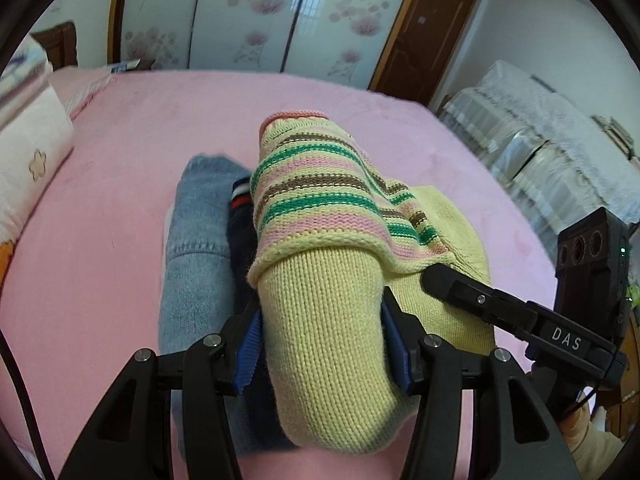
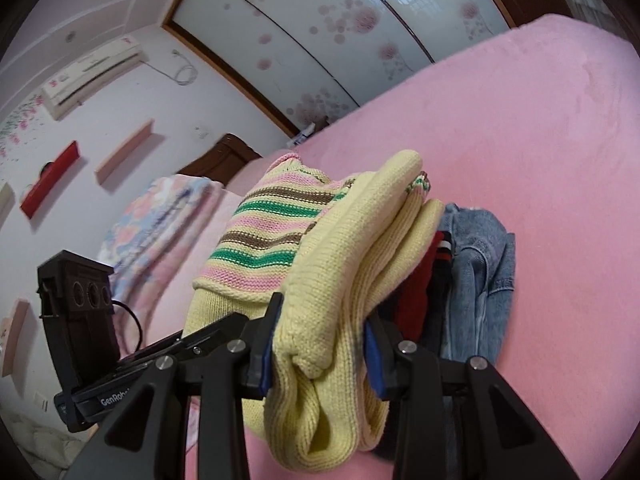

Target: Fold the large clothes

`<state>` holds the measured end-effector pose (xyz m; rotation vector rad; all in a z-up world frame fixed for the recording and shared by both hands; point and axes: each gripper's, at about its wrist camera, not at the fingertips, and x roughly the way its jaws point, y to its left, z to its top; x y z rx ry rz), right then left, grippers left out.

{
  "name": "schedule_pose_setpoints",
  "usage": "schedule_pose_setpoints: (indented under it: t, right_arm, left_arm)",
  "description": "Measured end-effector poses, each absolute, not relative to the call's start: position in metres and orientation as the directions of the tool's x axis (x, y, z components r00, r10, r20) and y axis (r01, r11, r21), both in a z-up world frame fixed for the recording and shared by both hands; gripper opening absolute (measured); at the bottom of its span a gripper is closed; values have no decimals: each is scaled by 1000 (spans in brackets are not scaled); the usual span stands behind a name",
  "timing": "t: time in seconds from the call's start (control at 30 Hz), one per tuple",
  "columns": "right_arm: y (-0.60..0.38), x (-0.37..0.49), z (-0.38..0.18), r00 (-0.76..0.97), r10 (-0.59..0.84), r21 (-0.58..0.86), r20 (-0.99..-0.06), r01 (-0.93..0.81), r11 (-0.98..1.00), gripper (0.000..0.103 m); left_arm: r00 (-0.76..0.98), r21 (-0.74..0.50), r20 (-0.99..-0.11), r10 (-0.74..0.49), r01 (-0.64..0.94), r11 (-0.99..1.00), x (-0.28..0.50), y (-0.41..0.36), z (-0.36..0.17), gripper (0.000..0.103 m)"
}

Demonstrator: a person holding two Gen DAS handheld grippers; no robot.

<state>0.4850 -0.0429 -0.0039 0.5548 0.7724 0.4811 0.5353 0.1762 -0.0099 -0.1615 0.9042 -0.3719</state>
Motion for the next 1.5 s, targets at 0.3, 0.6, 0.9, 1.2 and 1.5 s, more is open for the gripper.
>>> schedule_pose_setpoints:
  t: [0.3, 0.6, 0.9, 1.2, 1.5]
  right_arm:
    - [-46, 486, -17, 613, 551, 560, -566, -205, 803, 47]
    - [-48, 440, 22, 627, 464, 445, -627, -201, 873, 55]
    - [-70, 341, 69, 614, 444, 400, -652, -219, 890, 55]
    - [-98, 238, 108, 632, 419, 353, -652, -236, 905, 55]
    - [-124, 154, 119, 657, 341, 287, -672, -194, 938, 55]
  left_arm:
    - [589, -333, -721, -365, 168, 928, 539, 181, -42, 87]
    - [604, -260, -752, -264, 97, 961, 487, 175, -13, 87]
    - [629, -265, -737, -246, 66, 962, 386, 164, 39, 87]
    - [654, -226, -722, -226, 86, 970, 276, 132, 87, 90]
    - [688, -186, -696, -203, 101, 977, 172, 92, 117, 102]
